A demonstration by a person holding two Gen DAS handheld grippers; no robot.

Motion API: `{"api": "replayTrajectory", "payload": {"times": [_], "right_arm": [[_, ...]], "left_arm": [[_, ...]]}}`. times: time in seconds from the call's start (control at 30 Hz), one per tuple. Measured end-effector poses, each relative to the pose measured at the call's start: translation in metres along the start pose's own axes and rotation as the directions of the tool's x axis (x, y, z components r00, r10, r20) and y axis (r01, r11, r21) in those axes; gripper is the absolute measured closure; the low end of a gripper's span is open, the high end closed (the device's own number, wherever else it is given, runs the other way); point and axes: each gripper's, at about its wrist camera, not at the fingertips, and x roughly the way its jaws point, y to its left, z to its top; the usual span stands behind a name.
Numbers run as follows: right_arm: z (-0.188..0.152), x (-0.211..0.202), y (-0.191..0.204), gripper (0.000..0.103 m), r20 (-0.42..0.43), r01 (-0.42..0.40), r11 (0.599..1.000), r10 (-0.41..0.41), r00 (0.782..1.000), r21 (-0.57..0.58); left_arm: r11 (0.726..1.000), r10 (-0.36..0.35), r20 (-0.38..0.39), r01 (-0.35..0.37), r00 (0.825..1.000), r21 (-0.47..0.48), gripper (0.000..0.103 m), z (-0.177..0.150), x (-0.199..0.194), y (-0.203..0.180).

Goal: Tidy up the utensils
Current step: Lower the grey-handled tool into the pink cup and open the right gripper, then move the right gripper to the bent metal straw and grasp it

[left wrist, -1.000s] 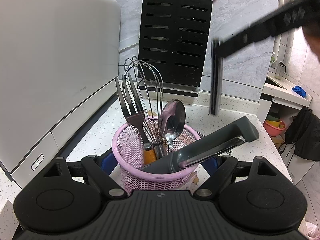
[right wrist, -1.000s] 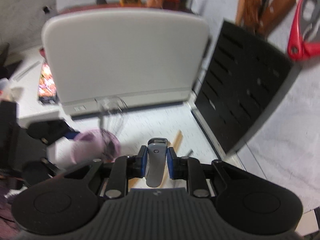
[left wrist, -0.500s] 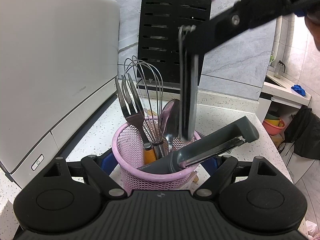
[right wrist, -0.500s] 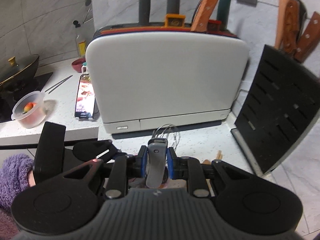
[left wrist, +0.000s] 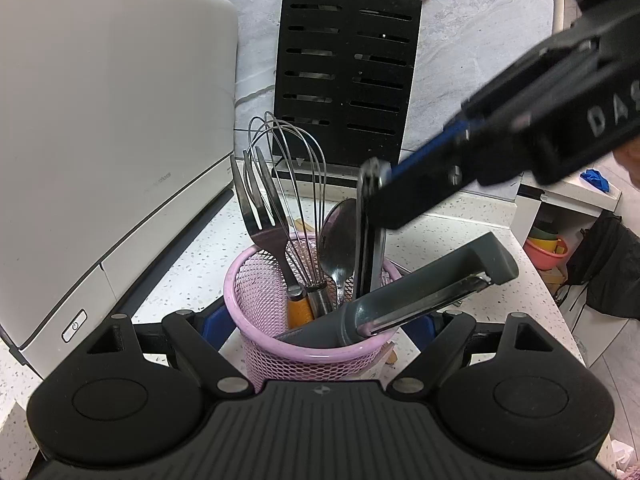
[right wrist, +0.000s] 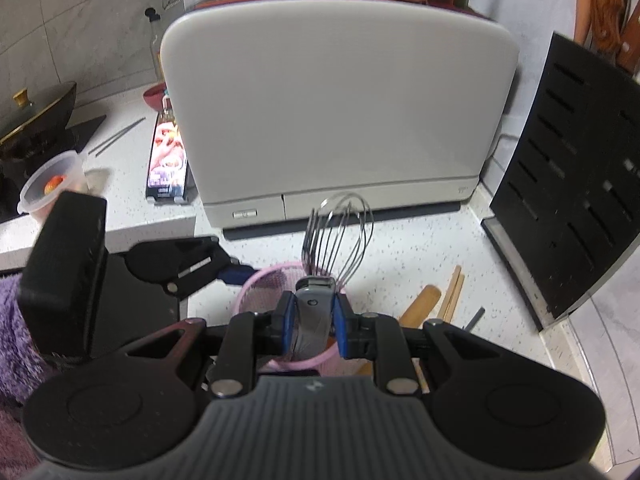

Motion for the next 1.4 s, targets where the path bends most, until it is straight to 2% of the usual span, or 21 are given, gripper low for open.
{"api": "replayTrajectory", "payload": {"times": [0.37,0.67,0.87,1.1,1.4], "right_arm": [[-0.008,0.026,-0.011,0.084,-0.091,-0.039,0.996,0.046,0.995,0.076],[-0.007,0.025,-0.014,0.083,-0.107,-0.032,0.996,0.041,0.993,0.081],[-0.006,0.009,-0.023,0.078,-0.067,-0.025,0.993,0.032,0.997,0.112],[0.0,-0.009,-0.034,0.078,-0.04,0.052,0.99,-0.047,0.998,0.132],[-0.005,0.016,-0.066,0.08,-0.156,0.166,0.967,-0.137,0.978,0.196]], "left_arm": [[1.0,0.0,0.0,0.0,1.0,0.001,0.004,0.0,0.0,-0.001],[1.0,0.002,0.0,-0.002,1.0,0.001,0.004,0.0,0.0,-0.002],[1.0,0.002,0.001,-0.002,1.0,0.001,0.004,0.0,0.0,-0.002],[1.0,0.001,0.001,-0.001,1.0,0.003,0.005,0.001,0.001,0.0],[1.0,0.004,0.003,-0.004,1.0,0.0,0.005,0.003,0.004,0.002]]}}
